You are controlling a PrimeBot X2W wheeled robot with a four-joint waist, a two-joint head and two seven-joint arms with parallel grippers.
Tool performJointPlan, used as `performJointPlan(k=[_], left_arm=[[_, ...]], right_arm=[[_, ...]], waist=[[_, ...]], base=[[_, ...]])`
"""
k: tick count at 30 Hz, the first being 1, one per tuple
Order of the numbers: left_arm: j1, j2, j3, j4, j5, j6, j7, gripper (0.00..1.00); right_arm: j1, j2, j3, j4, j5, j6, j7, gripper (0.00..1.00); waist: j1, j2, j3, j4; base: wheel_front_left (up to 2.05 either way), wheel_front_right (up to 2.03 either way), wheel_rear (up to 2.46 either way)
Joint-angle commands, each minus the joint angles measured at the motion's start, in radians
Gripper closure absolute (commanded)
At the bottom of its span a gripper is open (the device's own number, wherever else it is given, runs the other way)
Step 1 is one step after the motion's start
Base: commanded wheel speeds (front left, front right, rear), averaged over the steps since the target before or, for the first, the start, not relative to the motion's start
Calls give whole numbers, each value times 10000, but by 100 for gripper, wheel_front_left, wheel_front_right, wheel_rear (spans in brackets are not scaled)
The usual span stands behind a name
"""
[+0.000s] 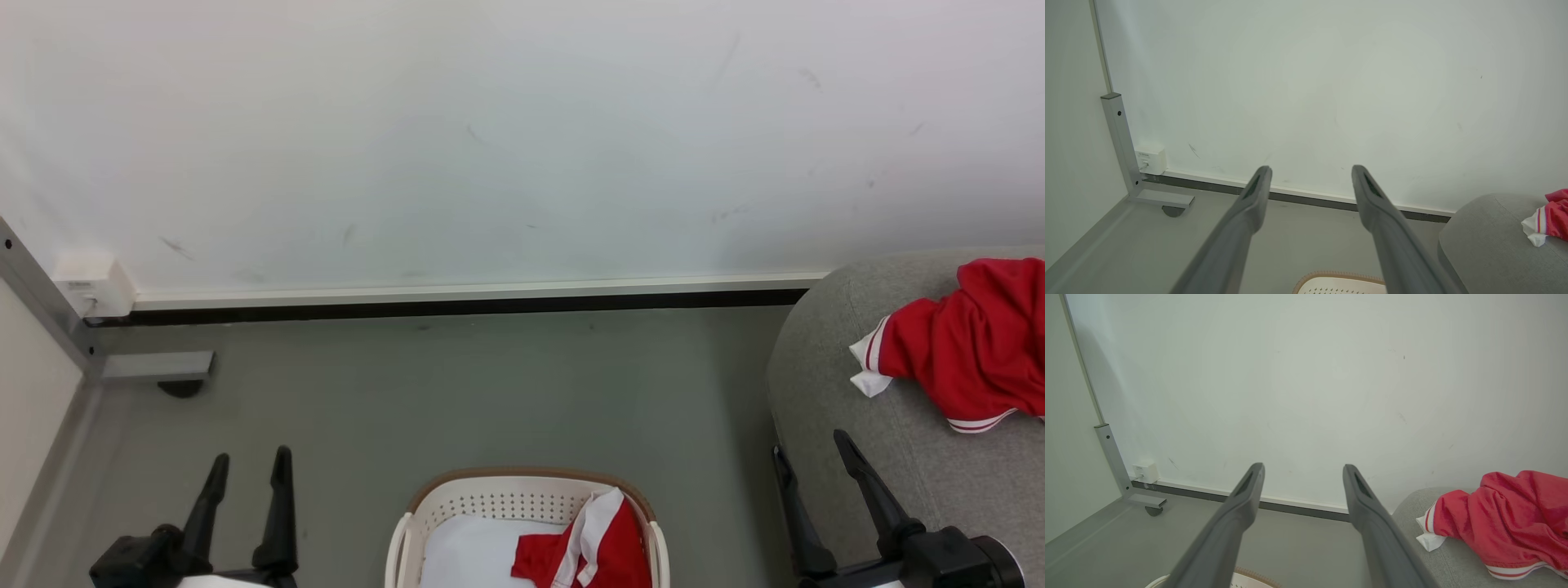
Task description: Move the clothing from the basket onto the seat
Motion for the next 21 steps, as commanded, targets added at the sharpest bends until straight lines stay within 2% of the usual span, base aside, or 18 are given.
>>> performJointPlan(k=[1,9,21], left_arm=[[-61,87,8,6,-22,17,-4,0],[-120,156,-159,-35,-99,14,-4,0],[-476,449,-586,-109,-353,13,-4,0]], right_arm=[[-58,-2,15,25,45,-25,-34,0],[-212,-5,-97,101,-3,-25,-34,0],[-514,-5,-389,44,-7,-26,-33,0]], waist=[[-1,-1,8,-10],[-1,-1,175,-283],[-1,-1,881,-1322]], base=[[0,0,0],[0,0,0],[0,0,0]])
